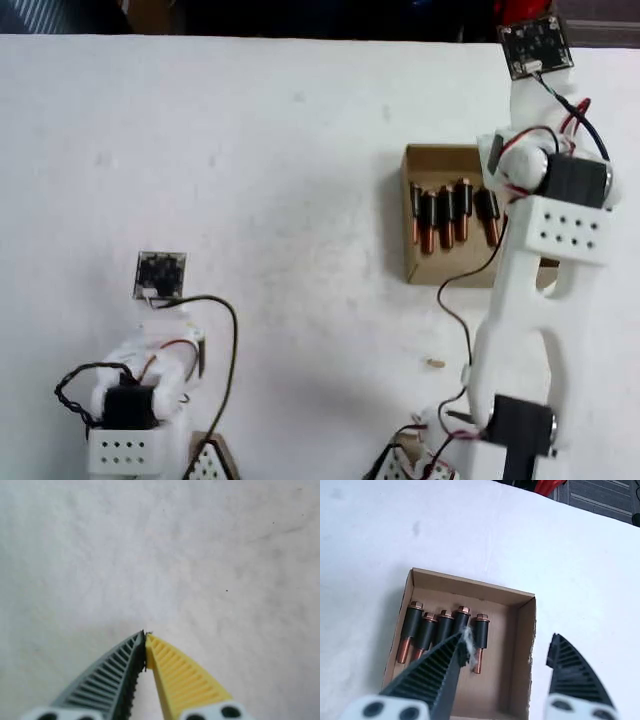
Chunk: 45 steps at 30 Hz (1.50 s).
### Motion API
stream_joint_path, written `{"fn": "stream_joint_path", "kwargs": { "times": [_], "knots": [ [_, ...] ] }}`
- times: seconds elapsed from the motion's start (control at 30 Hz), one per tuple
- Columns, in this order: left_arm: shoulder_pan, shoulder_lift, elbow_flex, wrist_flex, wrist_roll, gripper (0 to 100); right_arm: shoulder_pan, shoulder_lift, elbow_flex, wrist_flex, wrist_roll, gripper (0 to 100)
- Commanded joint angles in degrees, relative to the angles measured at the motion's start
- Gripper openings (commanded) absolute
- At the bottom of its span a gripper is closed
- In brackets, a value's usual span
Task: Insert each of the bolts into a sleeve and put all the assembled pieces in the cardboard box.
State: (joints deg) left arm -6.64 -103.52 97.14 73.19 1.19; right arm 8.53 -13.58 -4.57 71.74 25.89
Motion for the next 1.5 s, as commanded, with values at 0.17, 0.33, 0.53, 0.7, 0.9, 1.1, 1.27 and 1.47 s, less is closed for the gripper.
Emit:
{"fn": "stream_joint_path", "kwargs": {
  "times": [0.17, 0.33, 0.53, 0.7, 0.9, 1.1, 1.27, 1.47],
  "knots": [
    [0.1, -0.7, -0.1, 0.4, -0.5, 2, -1.8, -18.7, -0.7, 8.1, 0.4, 23.0],
    [0.1, -0.7, -0.1, 0.4, -0.5, 2, -7.7, -29.8, -0.6, 15.1, -1.1, 22.5],
    [0.1, -0.7, -0.1, 0.4, -0.5, 2, -12.4, -41.5, -0.5, 17.0, -8.0, 3.7],
    [0.1, -0.7, -0.1, 0.4, -0.4, 2, -12.4, -48.9, 5.1, 17.0, -8.2, 4.8],
    [0.0, -0.7, -0.1, 0.4, -0.2, 2, -12.5, -60.4, 20.2, 12.3, -8.2, 4.8],
    [-2.1, -0.7, -0.1, 0.4, -0.1, 2, -12.5, -73.9, 37.2, 2.9, -7.7, 4.8],
    [-2.5, -0.7, -0.1, 0.4, -0.1, 2, -12.5, -82.1, 48.5, -1.6, -7.7, 4.7],
    [-2.5, -0.7, -0.1, 0.4, -0.1, 2, -12.5, -88.7, 58.5, -5.8, -7.7, 4.7]
  ]
}}
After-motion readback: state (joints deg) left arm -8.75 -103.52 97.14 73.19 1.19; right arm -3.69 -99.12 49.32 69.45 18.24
